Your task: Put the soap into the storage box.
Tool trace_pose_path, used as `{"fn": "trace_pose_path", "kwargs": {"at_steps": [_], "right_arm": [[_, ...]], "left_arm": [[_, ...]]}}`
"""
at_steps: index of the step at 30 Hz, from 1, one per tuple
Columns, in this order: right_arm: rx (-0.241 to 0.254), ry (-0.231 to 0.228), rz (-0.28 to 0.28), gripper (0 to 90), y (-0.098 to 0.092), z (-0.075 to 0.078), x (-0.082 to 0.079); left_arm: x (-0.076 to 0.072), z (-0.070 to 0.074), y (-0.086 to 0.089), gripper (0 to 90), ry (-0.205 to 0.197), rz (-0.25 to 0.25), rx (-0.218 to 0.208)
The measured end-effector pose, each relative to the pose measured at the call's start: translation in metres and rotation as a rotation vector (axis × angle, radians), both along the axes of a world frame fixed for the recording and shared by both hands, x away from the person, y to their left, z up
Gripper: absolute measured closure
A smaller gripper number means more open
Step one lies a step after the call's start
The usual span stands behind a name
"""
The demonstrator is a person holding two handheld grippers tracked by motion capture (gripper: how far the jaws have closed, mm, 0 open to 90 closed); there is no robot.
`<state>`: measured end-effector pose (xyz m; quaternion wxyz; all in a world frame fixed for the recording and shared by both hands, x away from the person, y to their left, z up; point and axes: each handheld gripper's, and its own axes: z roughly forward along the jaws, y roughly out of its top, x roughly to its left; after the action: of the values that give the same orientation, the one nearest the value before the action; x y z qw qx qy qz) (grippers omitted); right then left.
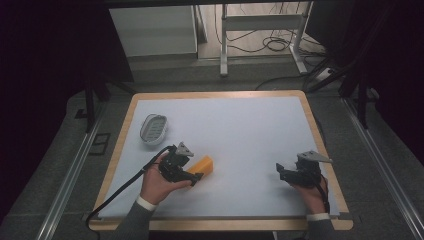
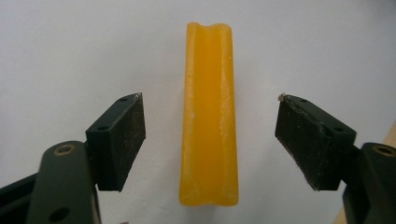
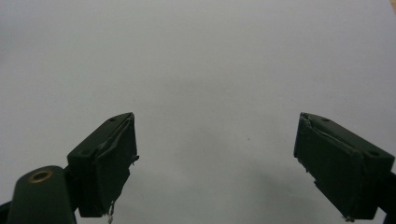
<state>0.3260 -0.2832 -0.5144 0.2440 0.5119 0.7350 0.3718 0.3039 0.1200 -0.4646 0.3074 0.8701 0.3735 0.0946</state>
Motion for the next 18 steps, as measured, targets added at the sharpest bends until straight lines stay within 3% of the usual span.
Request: {"fn": "trace_pose_path", "kwargs": {"at_steps": [9,11,18], "right_arm": [[-0.004,0.001,-0.001,13.1,0.0,-0.001,0.001],[-0.005,0.001,0.001,13.1,0.0,-0.001,0.001],[-0.006,0.004,0.002,13.1,0.001,-0.002,0.001]], "left_arm": [[0.009,-0.007,-0.003,29.7,0.041,0.015,0.009],[0.014,-0.009,-0.006,30.4,0.071,0.02,0.011],[0.022,-0.013,-0.017,33.9,0.086,0.008,0.045]]}}
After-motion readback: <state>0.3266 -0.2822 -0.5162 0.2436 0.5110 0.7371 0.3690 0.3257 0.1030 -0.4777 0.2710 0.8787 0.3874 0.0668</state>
